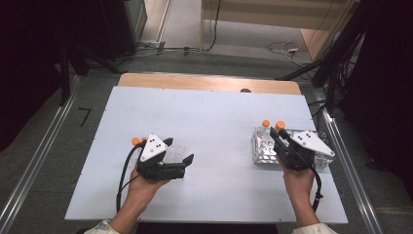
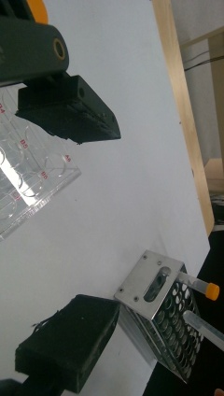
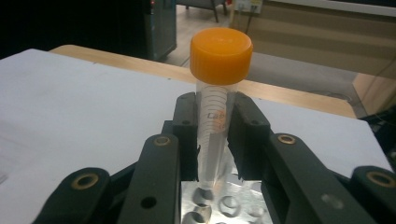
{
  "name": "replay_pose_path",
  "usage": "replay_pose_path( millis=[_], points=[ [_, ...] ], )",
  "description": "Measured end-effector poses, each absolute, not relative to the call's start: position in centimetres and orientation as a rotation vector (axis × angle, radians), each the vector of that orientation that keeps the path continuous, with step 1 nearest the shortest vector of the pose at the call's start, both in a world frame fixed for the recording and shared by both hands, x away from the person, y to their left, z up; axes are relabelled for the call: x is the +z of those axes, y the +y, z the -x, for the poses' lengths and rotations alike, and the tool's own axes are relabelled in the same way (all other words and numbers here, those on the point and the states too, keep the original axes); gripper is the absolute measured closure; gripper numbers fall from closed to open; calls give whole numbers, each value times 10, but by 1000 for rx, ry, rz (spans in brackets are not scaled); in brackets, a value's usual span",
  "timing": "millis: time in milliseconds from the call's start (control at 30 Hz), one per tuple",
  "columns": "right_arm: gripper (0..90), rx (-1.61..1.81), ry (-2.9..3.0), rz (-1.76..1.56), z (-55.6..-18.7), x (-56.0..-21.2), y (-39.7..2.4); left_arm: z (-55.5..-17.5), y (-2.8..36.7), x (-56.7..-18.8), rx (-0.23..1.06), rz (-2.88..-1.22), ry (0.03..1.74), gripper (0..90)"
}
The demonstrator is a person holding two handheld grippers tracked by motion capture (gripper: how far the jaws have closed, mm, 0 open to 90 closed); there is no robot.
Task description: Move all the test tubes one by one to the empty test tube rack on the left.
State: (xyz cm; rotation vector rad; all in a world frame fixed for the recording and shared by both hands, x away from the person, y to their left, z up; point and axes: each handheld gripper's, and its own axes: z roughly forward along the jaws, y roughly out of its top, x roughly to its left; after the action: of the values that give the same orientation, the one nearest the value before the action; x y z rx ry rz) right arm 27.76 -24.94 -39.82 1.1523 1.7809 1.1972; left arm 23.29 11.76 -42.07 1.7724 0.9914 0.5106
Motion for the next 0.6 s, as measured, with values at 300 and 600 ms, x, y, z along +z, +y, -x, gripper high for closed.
replay_pose_path(
  millis=[300, 600],
  points=[
    [714, 1251, 1896, -1098, -269, -399, -223, -231, 116, -419, 513, -1768, 979, 161],
    [714, 1260, 1986, -1062, -267, -410, -203, -230, 112, -418, 508, -1771, 967, 168]
  ],
)
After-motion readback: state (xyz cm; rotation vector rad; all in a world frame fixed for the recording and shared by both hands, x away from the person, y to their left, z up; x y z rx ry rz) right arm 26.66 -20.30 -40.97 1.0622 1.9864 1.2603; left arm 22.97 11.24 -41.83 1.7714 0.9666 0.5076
